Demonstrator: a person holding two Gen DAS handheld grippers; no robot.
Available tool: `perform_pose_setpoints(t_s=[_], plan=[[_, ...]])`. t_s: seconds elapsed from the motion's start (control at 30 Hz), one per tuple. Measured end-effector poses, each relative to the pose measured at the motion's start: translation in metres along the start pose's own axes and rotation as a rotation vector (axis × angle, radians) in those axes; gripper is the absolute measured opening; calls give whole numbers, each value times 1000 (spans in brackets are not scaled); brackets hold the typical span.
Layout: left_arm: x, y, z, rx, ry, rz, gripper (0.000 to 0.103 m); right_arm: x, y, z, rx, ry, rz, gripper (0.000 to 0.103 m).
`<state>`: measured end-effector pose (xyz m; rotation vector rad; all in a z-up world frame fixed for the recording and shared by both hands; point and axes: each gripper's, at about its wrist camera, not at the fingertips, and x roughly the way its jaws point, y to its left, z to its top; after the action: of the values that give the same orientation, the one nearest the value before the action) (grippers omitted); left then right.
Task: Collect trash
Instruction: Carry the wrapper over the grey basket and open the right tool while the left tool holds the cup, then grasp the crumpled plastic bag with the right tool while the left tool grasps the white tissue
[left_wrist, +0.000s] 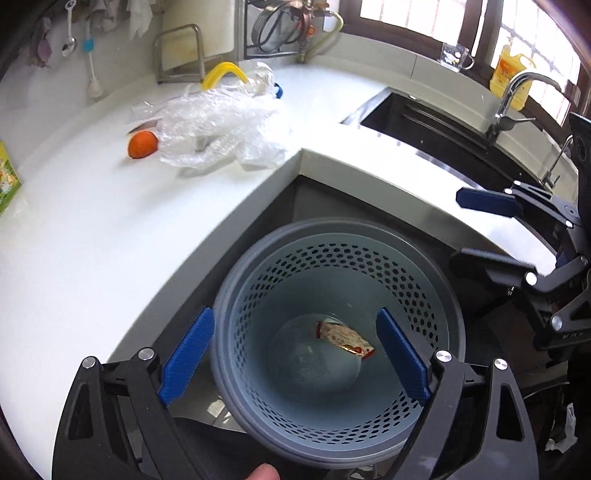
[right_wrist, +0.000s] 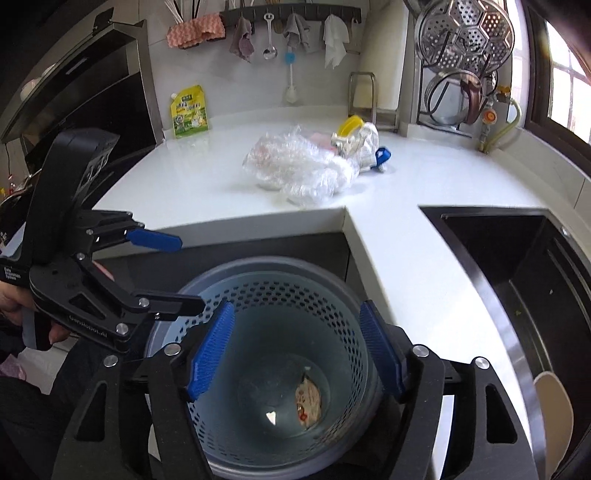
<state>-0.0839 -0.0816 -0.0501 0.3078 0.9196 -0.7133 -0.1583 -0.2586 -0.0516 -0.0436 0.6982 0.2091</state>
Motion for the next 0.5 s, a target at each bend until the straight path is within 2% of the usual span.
perform_pose_setpoints(t_s=[0.1,0.23,0.4,0.5], plan=[[-17,11,8,-15,-50,67,94,-1,-5,28,-4,-65,4,73],[-42,38,18,-77,-109,116,96,8,-12,66,15,-125,40,77],[-59,68,31,-135,-159,173,96,44,-15,108,-4,-114,38,78],[-65,81,35,-161,-178,188,96,72,-20,122,-10,-81,2,78]])
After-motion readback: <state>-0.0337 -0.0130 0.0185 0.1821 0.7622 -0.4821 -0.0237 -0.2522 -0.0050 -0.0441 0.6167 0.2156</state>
